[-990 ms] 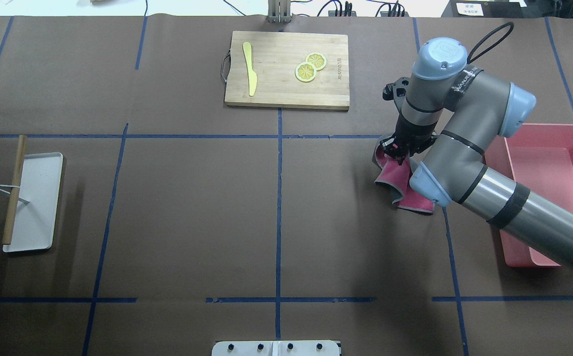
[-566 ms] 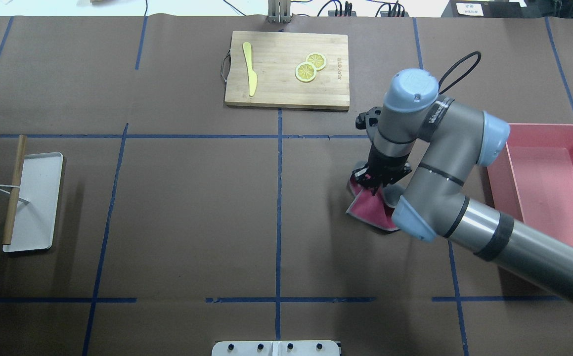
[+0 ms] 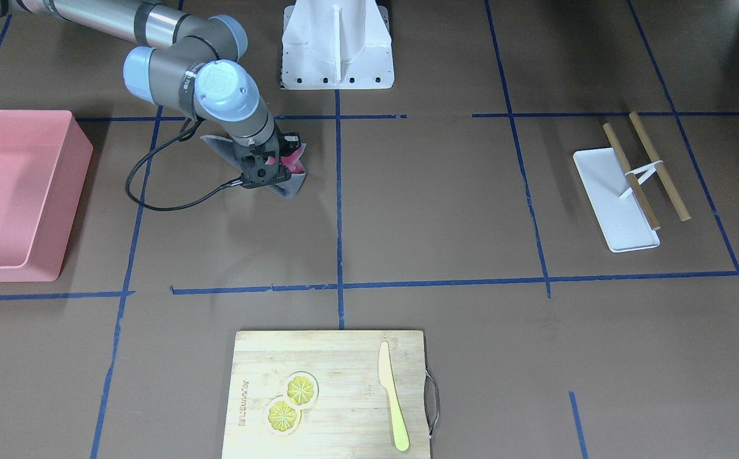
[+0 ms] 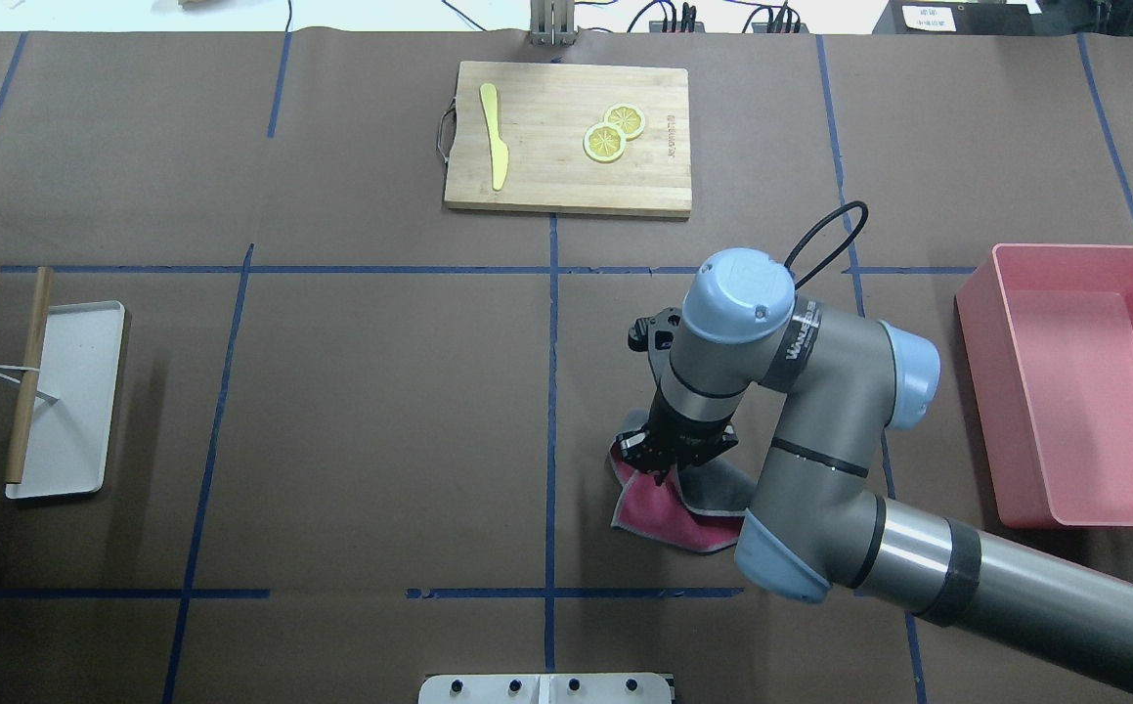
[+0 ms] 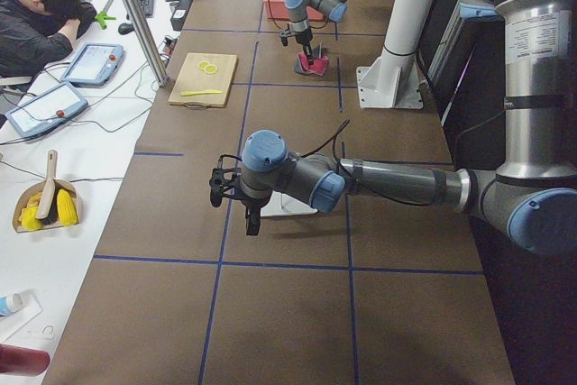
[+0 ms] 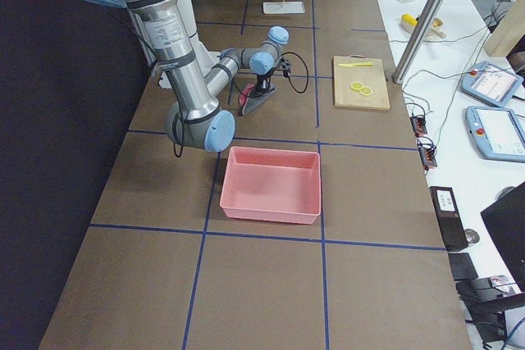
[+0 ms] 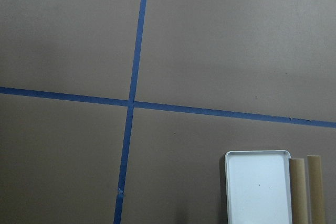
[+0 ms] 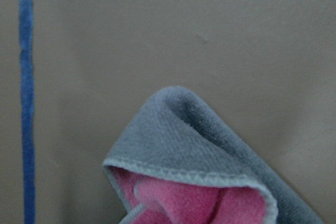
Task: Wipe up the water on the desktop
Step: 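Wipe the table surface with the cloth held in the right gripper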
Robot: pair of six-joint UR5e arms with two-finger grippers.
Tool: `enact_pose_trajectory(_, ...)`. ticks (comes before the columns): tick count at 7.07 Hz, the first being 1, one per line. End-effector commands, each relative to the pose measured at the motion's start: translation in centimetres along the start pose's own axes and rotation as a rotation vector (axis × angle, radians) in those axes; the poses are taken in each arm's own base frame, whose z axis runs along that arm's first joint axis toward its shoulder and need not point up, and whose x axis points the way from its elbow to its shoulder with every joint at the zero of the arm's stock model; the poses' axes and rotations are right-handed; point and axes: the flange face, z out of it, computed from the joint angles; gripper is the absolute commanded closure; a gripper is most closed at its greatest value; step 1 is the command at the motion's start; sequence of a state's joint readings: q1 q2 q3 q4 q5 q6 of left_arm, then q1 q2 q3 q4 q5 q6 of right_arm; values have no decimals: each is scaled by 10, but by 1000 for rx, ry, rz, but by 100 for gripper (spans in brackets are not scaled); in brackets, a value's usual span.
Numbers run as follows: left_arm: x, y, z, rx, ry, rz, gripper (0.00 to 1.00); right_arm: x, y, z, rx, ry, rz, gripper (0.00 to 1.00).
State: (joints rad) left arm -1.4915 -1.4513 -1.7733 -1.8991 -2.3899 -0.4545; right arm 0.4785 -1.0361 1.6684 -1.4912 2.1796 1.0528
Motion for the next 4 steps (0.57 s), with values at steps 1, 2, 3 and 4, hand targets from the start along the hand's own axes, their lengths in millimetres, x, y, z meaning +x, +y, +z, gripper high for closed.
enact_pose_trajectory(1, 0, 0, 0, 1, 0, 0, 0, -9, 6, -3, 12, -24, 0, 97)
enact_pose_trajectory(2, 0, 0, 0, 1, 0, 0, 0, 7, -11, -19, 49, -20, 23, 98)
enact_pose_trajectory(3, 0, 0, -1, 2, 0, -1, 0, 23, -29, -36, 88, -15, 52, 98)
enact_pose_trajectory(4, 1, -1, -1, 3, 1, 0, 0, 42, -47, -52, 136, 2, 78, 98)
